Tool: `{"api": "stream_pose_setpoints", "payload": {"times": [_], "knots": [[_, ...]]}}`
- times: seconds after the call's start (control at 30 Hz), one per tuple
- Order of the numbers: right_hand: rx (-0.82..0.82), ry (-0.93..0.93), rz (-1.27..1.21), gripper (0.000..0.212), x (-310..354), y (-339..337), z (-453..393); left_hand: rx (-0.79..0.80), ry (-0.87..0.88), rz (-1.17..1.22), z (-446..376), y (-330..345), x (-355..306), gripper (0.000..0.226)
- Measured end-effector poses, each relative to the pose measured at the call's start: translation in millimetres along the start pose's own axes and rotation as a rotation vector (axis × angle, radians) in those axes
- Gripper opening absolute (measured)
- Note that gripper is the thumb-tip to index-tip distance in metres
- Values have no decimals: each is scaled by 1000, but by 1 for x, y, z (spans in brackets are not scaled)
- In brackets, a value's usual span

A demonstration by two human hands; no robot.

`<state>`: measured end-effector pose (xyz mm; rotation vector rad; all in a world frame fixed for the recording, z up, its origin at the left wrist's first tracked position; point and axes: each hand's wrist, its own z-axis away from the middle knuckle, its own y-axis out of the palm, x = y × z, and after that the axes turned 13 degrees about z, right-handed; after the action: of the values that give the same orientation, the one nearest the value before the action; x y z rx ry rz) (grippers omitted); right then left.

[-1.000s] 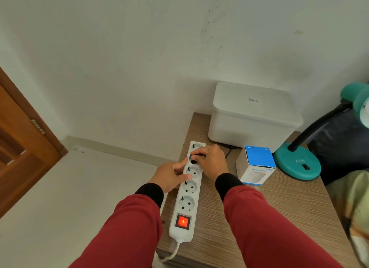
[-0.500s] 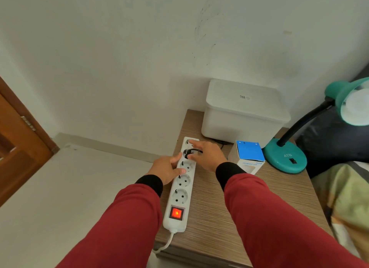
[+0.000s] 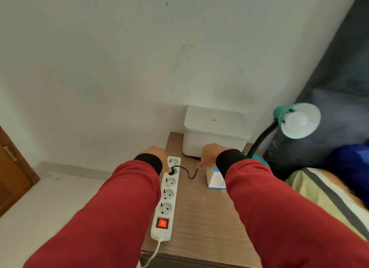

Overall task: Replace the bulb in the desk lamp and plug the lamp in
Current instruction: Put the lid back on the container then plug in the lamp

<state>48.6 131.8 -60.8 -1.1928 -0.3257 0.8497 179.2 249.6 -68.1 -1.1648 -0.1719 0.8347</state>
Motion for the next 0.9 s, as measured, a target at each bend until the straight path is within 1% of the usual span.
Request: {"api": "stream_pose_setpoints", "payload": {"times": [0.13, 0.2, 0.37, 0.5, 0.63, 0.73, 0.9], "knots": [[-35, 68, -29, 47, -32, -18, 29, -58, 41, -24, 18, -29, -33, 53], [-43, 113, -52, 48, -53, -24, 44, -90, 84, -26, 26, -37, -56, 49], [-63, 202, -91, 47, -107, -29, 72, -77, 148, -71, 29, -40, -122, 55], [-58, 262, -118, 48, -153, -14, 76, -31, 220, -130, 13, -23, -176, 57], [-16, 309, -181, 49, -192, 11, 75, 24, 303, -170, -10, 5, -220, 58], [34, 331, -215, 50, -213, 36, 60, 47, 363, -207, -32, 31, -245, 59], [104, 305, -244, 52, -232, 77, 22, 96, 384, -186, -70, 70, -266, 58]]}}
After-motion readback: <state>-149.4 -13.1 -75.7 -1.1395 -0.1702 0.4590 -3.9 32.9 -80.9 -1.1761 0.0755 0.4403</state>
